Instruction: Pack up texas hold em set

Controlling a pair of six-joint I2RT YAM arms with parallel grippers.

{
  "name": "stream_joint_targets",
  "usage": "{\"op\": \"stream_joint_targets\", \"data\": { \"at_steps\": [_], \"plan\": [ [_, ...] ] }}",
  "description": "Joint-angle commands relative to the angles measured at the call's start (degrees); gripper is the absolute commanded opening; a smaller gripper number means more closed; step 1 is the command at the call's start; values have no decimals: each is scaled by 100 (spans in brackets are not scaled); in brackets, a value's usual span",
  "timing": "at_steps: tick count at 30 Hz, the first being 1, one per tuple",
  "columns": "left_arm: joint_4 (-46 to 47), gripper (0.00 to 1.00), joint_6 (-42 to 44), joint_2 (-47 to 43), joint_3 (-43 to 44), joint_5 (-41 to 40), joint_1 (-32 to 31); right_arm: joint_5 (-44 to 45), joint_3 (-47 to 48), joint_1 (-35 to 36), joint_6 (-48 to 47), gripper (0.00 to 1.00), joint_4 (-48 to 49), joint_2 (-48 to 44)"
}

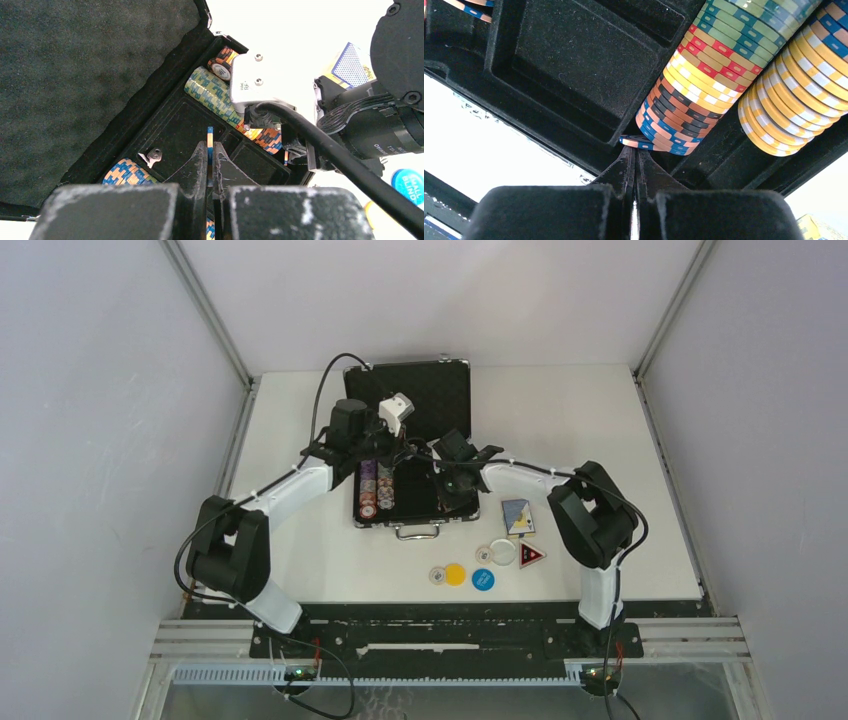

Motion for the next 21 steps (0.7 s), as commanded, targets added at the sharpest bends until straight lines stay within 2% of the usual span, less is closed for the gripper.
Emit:
{"op": "stream_joint_targets", "data": {
  "at_steps": [1, 13, 21],
  "plan": [
    [163, 0, -91, -30, 11, 3, 34, 5, 237, -77, -21, 0, 342, 118],
    [157, 0, -89, -25, 4, 28, 38, 362, 656, -158, 29, 0, 361, 189],
    [150, 0, -88, -51, 4, 20, 29, 408, 631, -41, -40, 0, 127, -95]
  ]
}}
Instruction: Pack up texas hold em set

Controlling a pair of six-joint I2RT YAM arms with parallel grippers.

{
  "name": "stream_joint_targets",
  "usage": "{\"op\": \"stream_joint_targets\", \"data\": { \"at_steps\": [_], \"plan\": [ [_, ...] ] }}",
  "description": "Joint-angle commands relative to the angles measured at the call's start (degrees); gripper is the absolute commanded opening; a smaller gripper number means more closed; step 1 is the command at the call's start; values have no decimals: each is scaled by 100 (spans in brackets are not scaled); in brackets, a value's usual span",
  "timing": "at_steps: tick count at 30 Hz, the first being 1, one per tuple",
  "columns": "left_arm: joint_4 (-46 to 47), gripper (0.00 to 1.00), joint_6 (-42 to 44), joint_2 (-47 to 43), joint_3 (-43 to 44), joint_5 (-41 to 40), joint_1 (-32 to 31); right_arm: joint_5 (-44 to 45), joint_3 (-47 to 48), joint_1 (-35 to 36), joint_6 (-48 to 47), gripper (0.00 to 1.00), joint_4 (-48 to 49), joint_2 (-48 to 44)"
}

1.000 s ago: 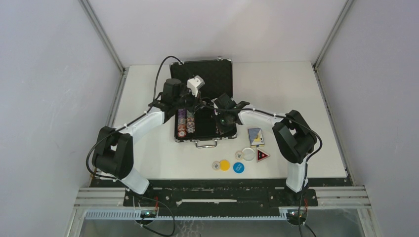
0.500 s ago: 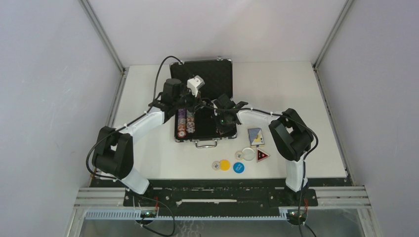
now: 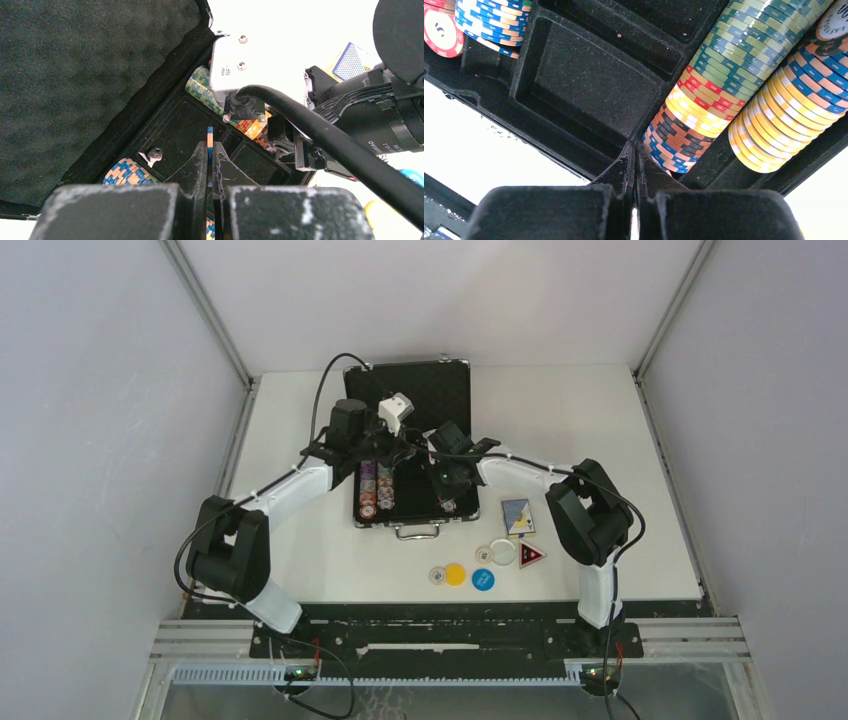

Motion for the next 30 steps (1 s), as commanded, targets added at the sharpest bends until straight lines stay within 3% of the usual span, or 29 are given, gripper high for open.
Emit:
{"op": "stream_joint_targets", "data": {
  "at_steps": [1, 11, 21, 25, 30],
  "plan": [
    [155, 0, -74, -66, 3, 44, 22, 329, 85, 46, -73, 0, 263, -350],
    [67, 0, 265, -185, -158, 36, -392, 890, -807, -169, 391, 0, 807, -1518],
    [236, 0, 543, -93, -480, 1714, -948, 1403, -1891, -1115, 860, 0, 1224, -2745],
    [-337, 0, 1376, 65, -299, 2132, -1014, 1426, -2121, -1162, 869, 0, 1219, -2937],
    [-1013, 0, 1822, 461, 110, 1804, -1058, 1389, -2399, -1162, 886, 0, 1280, -3009]
  ]
}}
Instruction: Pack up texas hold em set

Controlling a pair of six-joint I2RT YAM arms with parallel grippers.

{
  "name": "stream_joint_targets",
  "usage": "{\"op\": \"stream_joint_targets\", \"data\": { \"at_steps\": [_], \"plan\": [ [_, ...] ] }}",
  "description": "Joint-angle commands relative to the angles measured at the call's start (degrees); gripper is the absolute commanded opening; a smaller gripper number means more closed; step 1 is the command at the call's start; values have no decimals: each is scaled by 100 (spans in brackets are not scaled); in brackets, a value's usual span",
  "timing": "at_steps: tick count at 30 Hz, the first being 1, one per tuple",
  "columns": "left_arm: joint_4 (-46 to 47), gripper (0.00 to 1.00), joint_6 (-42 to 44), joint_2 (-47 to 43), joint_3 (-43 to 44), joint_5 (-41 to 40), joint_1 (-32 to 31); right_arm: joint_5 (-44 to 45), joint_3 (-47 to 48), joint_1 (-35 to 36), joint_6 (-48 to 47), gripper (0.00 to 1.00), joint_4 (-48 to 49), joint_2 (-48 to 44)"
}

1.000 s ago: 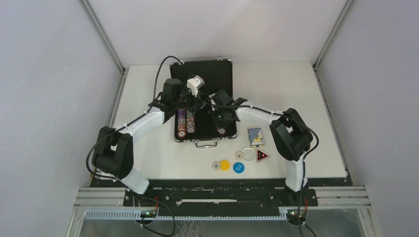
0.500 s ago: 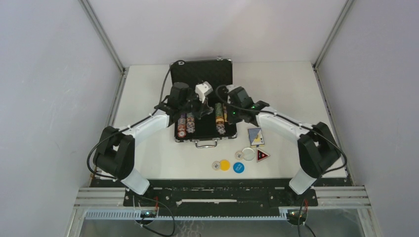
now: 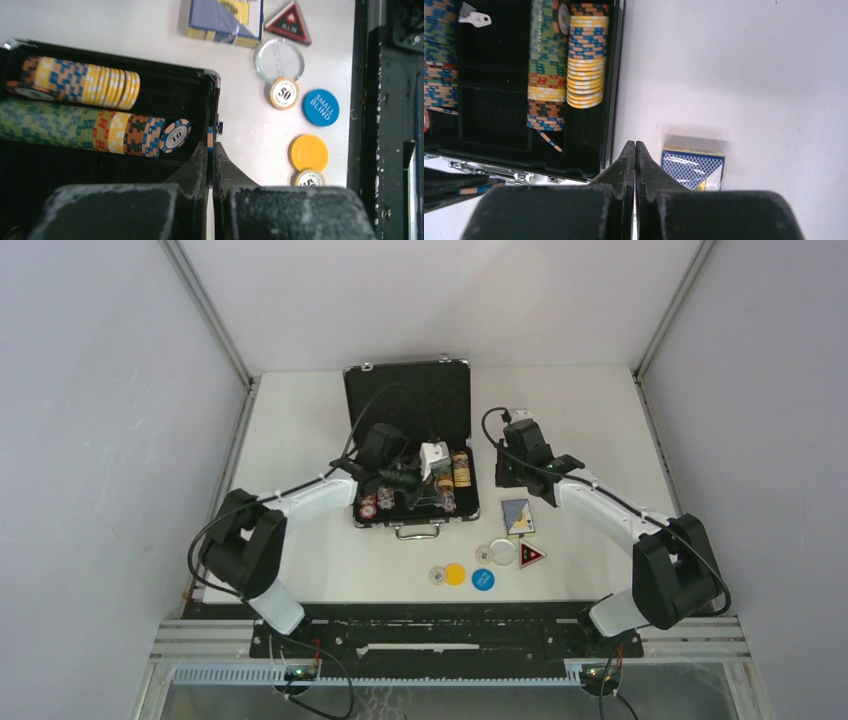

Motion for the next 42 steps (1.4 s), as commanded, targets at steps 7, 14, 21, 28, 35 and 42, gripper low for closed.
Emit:
{"op": "stream_joint_targets", "data": {
  "at_steps": [7, 14, 21, 28, 35, 42],
  "plan": [
    [-606, 0, 704, 826, 760, -644, -295, 74, -250, -17, 39, 0, 317, -130],
    [-675, 0, 733, 1102, 1160, -702, -302, -28, -250, -69, 2, 0, 387, -69],
    [-984, 0, 884, 1300, 1397, -578, -303, -9, -251, -103, 5, 0, 359, -6],
    [-1103, 0, 920, 1254, 1272, -305, -313, -70, -250, -123, 36, 0, 399, 117],
    [-924, 0, 794, 1361, 1186, -480, -393, -164, -250, -123, 37, 0, 425, 169],
    [-907, 0, 805, 1553, 1272, -790, -412, -150, -250, -129, 19, 0, 396, 150]
  ]
}}
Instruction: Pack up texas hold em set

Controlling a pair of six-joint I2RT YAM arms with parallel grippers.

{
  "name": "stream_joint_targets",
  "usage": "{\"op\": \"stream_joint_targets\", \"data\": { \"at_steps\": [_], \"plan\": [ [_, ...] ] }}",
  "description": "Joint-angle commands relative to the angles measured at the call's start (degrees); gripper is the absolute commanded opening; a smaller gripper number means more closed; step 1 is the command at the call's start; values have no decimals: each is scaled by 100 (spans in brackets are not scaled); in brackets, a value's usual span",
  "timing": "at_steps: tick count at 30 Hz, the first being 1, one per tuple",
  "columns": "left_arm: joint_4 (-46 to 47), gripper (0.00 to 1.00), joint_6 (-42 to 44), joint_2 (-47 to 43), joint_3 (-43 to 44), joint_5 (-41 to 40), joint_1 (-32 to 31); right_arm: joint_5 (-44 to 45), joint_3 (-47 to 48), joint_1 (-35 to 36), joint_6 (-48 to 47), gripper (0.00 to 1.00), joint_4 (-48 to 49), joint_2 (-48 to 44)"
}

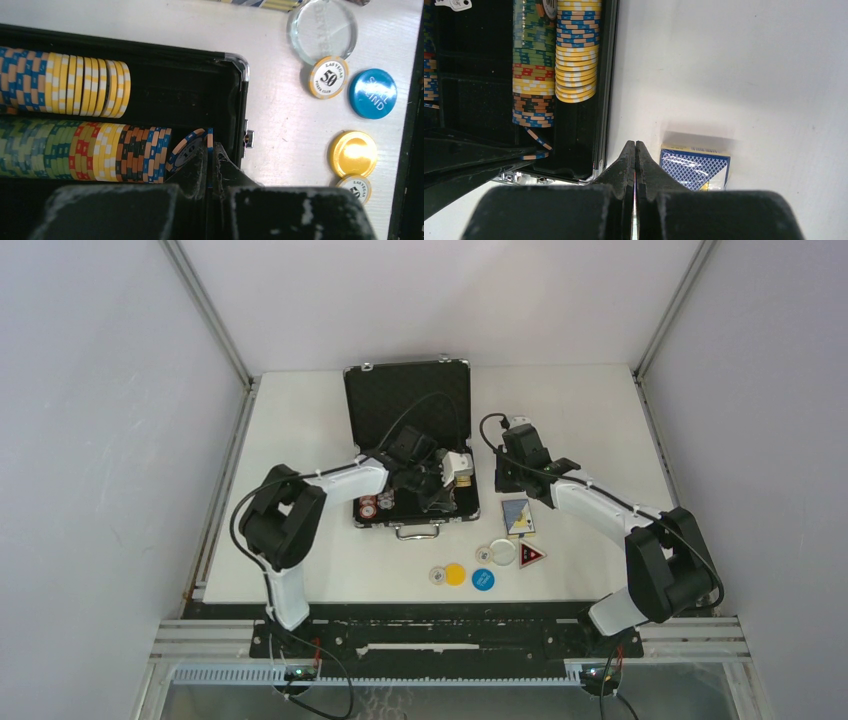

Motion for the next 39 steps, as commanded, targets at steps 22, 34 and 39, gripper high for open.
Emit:
{"op": "stream_joint_targets", "data": {
  "at_steps": [22, 34, 39],
  "plan": [
    [-67, 1, 89, 367, 523, -573, 94, -98, 39, -50, 28, 0, 225, 88],
    [-181, 11, 134, 403, 576, -566, 114, -147, 39, -51, 23, 0, 249, 125],
    [-164, 14, 54, 429, 614, -614, 114, -173, 43, -52, 24, 0, 255, 147]
  ]
}}
